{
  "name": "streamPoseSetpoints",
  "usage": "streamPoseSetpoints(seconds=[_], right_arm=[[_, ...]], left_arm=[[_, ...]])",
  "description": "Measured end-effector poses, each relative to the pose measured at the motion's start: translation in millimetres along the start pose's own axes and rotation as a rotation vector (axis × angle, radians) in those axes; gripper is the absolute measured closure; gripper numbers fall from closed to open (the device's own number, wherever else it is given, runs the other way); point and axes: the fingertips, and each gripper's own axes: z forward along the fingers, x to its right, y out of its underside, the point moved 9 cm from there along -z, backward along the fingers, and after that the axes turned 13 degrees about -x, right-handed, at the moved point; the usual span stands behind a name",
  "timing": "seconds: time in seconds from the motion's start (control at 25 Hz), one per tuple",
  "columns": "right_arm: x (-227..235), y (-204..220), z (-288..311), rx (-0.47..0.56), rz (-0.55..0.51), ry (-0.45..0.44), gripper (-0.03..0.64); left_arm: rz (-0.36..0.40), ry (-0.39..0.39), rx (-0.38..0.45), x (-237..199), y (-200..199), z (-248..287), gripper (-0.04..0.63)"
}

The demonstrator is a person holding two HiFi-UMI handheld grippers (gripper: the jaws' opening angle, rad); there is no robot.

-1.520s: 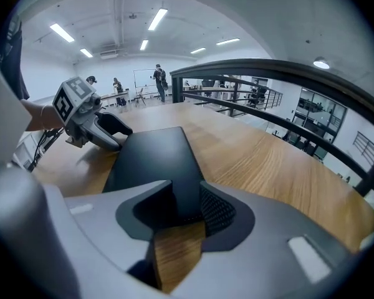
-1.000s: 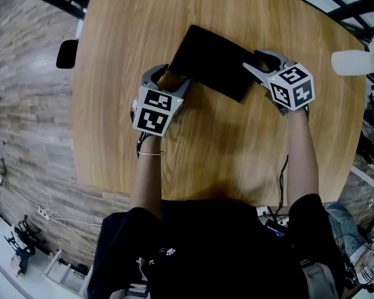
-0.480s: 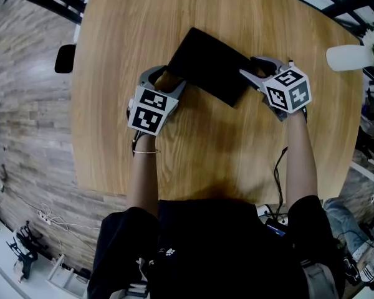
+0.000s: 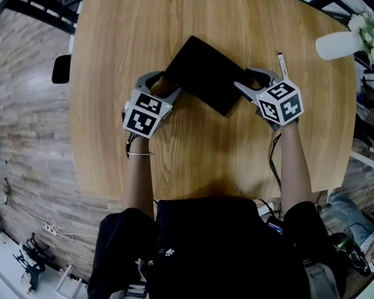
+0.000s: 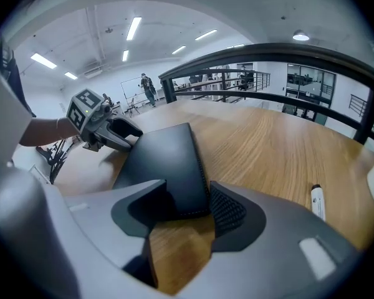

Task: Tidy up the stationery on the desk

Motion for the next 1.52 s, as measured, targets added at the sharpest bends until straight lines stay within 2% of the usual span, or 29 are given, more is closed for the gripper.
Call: streamPoseSetpoints(seconds=[0.84, 0.88, 0.96, 1.0, 1.04, 1.12, 1.28, 1.52], right_arm=[[-48.2, 67.5, -26.1, 0.017, 0.108, 0.05, 0.405], [-51.2, 70.3, -27.0, 0.018, 0.112, 0.048, 0.405], [-58.6, 75.5, -28.4, 0.025, 0.126, 0.048, 0.405], [-62.6, 77.8, -28.9, 0.029, 0.134, 0.052, 0.403], [-66.2, 79.9, -29.3, 0.034, 0.141, 0.056, 0.403], [-70.7, 83.3, -30.3, 0.042, 0.148, 0.058, 0.402], [-73.3, 89.1, -34.9, 0.023, 0.131, 0.057, 0.402], [-84.1, 95.9, -36.8, 0.01, 0.126, 0.054, 0.397]], left_arm=[[0.08, 0.03, -0.018, 44.7, 14.3, -4.6, 0.355], [0.085, 0.043, -0.02, 48.4, 14.7, -4.3, 0.365], [0.091, 0.058, -0.015, 56.0, 15.8, -3.7, 0.509], [0.089, 0.046, -0.007, 57.5, 16.7, -3.9, 0.506], [0.083, 0.028, -0.001, 57.5, 17.6, -4.4, 0.475], [0.076, 0.011, -0.003, 57.7, 17.3, -5.1, 0.475], [0.103, 0.02, -0.014, 67.9, 13.3, -1.8, 0.529], [0.096, 0.024, -0.023, 71.4, 13.4, -1.8, 0.547]])
